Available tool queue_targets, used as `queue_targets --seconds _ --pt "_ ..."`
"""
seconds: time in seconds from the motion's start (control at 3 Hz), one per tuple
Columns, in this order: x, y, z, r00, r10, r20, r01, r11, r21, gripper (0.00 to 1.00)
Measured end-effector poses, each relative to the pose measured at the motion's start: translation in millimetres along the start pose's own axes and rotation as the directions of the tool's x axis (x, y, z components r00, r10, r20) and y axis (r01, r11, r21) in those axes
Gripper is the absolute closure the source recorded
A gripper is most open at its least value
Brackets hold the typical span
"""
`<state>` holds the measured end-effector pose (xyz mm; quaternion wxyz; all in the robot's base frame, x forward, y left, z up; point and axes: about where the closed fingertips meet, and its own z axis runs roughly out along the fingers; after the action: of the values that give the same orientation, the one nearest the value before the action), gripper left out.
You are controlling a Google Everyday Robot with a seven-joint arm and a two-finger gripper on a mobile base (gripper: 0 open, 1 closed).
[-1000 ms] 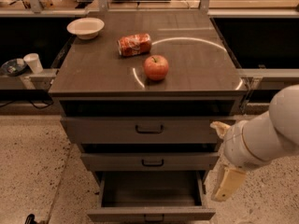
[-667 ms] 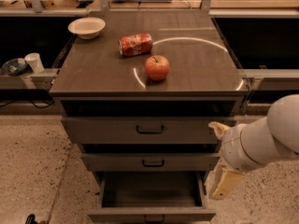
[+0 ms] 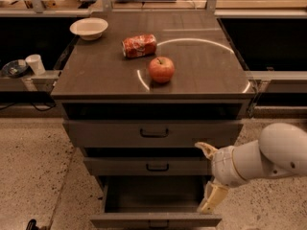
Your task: Close bottom drawer
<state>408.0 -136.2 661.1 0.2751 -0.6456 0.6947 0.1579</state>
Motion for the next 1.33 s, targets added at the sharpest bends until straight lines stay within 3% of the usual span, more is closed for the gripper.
queue_targets --seconds 0.33,0.67,1.0,1.33 --pt "23 6 50 0.985 -0.005 0.172 -0.002 0.9992 0.04 0.0" --pt "62 17 89 0.965 -0.022 0.263 0.005 0.9977 0.068 0.0" --pt "75 35 125 0.944 -0.001 0.329 -0.009 0.9995 0.031 0.0" --pt "75 35 125 0.944 -0.001 0.329 -0.01 0.9995 0.03 0.0"
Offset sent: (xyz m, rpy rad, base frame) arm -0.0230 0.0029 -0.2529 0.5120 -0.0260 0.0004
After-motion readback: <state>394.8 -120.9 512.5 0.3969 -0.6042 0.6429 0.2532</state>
